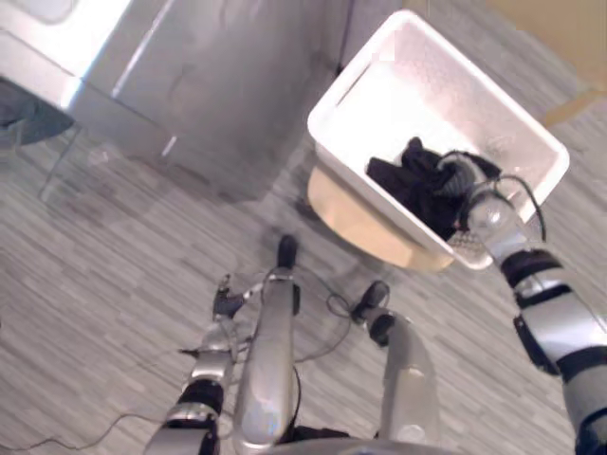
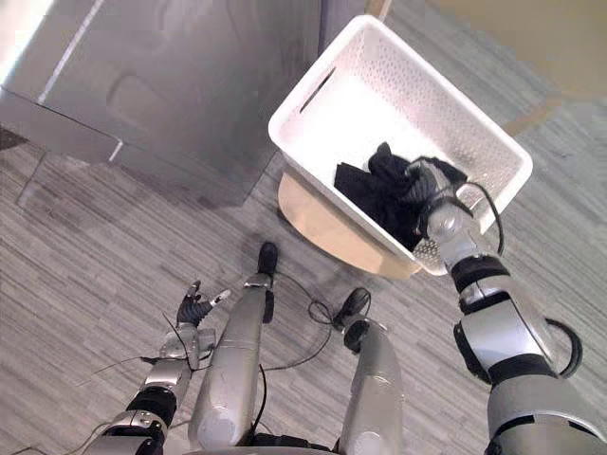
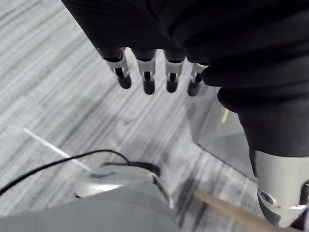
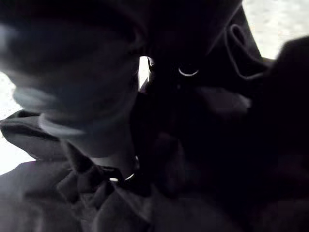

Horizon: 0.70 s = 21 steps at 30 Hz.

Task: Pick up the laundry basket with both hands and put the clothes into the washing machine.

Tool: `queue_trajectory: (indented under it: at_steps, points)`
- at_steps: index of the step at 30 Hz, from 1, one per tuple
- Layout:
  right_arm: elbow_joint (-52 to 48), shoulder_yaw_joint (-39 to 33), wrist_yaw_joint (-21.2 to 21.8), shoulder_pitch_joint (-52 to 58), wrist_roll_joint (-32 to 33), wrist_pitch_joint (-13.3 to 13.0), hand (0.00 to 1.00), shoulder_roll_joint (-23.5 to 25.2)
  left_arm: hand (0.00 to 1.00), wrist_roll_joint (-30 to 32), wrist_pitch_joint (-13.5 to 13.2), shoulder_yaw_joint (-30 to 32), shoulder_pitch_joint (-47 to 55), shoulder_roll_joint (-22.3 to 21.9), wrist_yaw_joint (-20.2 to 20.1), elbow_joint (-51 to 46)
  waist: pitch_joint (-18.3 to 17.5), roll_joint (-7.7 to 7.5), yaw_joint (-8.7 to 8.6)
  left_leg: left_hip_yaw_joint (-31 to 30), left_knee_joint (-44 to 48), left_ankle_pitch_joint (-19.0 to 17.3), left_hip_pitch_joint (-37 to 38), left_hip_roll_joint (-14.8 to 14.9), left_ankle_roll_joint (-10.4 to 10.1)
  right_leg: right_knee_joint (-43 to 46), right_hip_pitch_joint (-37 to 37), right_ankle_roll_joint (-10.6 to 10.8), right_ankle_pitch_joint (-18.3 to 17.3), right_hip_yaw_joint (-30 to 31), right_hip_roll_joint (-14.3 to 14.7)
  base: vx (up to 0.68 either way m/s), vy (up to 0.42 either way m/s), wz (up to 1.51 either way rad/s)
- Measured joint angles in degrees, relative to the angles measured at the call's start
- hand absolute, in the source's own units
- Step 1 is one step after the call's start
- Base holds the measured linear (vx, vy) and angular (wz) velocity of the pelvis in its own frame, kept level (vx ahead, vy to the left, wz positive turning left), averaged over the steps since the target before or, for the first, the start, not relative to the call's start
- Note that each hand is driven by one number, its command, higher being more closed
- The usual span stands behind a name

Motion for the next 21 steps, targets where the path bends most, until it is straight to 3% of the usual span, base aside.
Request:
queue_trajectory:
  at_steps: [2, 5, 7, 9, 15, 19, 21]
  points:
    - [-0.2, -2.7, 0.4, 2.0, 2.4, 0.7, 1.00, 0.0, 0.00, 0.0, 0.0, 0.0, 0.2, -1.1, -0.1, 0.0, 0.0, -0.01, -0.15, 0.9, -0.5, -0.2, 2.7, 0.0, 0.4, -0.4, 2.3, 0.2, -0.1, 0.4, -0.2, 0.07, -0.009, 0.00]
    - [-7.0, -14.2, 0.1, 6.2, 10.7, 1.5, 1.00, 0.5, 0.00, 0.1, 0.0, -0.2, 1.7, -2.3, -1.0, 0.7, -0.1, -0.10, -1.78, 2.2, -1.9, -0.8, 9.9, -0.1, 1.1, -2.1, 9.1, 0.7, -0.3, 0.5, -0.2, 0.05, -0.026, 0.02]
    - [-13.0, -22.1, -1.2, 8.8, 20.4, 1.1, 1.00, 1.0, 0.00, 0.1, 0.1, -0.5, 3.5, -2.2, -1.4, 1.4, -2.4, -0.85, -2.38, 3.2, -4.2, -0.7, 13.6, -0.1, 1.1, -3.5, 11.9, 1.4, -0.6, 0.6, -0.3, 0.03, -0.049, -0.01]
    - [-17.5, -26.6, -2.8, 9.6, 24.4, 1.0, 1.00, 1.1, 0.00, 0.1, 0.1, -0.8, 5.9, -2.4, -1.5, 1.9, -5.2, -1.65, -3.04, 4.3, -7.3, -0.5, 17.2, -0.2, 0.7, -5.5, 14.8, 1.7, -0.7, 0.1, -0.4, 0.07, -0.043, -0.02]
    - [-37.0, -35.6, -4.2, 15.5, 26.5, -1.8, 1.00, 1.1, 0.00, 0.1, 0.7, -3.4, 12.4, -2.4, -2.7, 3.3, -16.9, -4.07, -3.64, 5.5, -16.7, 1.0, 28.4, -0.9, -0.1, -12.2, 24.6, 2.5, -0.1, -3.1, -0.7, 0.17, -0.032, 0.02]
    - [-39.3, -36.7, -5.0, 15.5, 26.4, -3.2, 1.00, 1.0, 0.00, 0.0, 1.2, -7.5, 16.0, -2.9, -3.8, -3.6, -21.6, -4.28, -4.89, 4.9, -20.5, 1.1, 33.7, -1.4, -0.3, -16.4, 30.5, 3.4, 0.4, -4.2, -0.1, 0.18, -0.019, 0.10]
    - [-38.6, -36.4, -5.0, 14.8, 25.5, -3.2, 1.00, -0.1, 0.00, 0.0, 1.1, -10.2, 16.4, -2.8, -3.8, -12.0, -23.5, -4.14, -5.01, 4.8, -21.8, 1.2, 35.4, -1.6, -0.4, -19.1, 32.6, 3.9, 1.3, -4.1, 0.5, 0.12, -0.008, -0.02]
